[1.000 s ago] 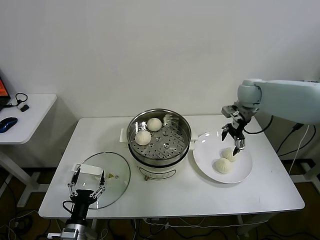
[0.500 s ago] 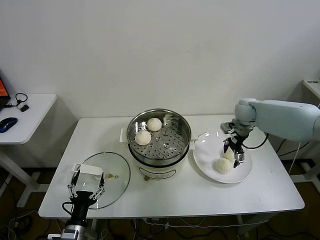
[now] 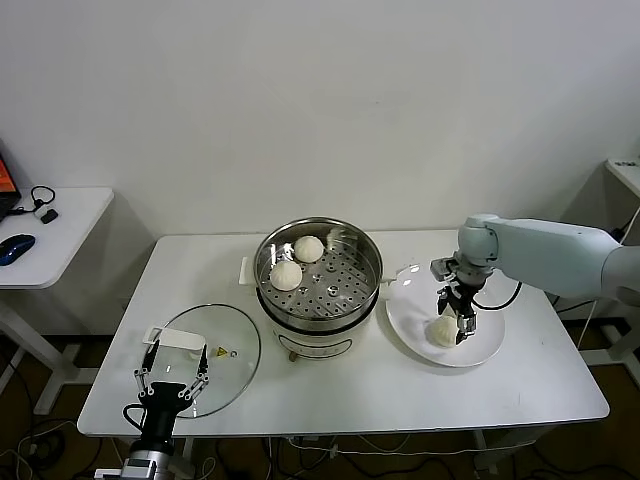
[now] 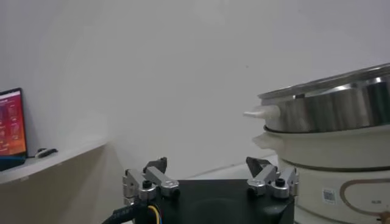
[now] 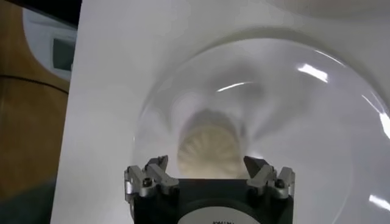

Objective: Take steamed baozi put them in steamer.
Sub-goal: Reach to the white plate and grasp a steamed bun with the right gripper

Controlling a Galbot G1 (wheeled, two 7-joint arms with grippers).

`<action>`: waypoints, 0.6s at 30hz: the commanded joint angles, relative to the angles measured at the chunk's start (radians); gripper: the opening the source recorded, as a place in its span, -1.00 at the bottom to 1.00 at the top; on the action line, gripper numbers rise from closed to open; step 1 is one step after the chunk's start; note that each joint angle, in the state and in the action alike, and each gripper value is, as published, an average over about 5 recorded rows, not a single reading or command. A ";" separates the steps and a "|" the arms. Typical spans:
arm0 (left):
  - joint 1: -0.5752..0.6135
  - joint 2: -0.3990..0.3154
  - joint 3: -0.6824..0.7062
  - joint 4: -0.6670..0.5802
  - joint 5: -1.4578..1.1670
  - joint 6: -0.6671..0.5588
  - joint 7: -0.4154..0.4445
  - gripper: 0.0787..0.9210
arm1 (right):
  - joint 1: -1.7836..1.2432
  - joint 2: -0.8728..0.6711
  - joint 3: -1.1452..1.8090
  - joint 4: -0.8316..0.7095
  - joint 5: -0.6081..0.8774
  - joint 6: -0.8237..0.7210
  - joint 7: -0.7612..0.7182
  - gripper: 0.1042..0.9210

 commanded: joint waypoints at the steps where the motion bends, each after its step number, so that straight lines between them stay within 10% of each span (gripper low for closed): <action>1: 0.000 -0.039 0.000 0.002 0.000 -0.001 0.000 0.77 | -0.037 0.001 0.031 -0.019 -0.023 -0.004 0.008 0.76; 18: 0.000 -0.038 0.001 0.004 0.000 -0.003 -0.002 0.77 | -0.041 0.009 0.039 -0.038 -0.036 -0.002 0.011 0.55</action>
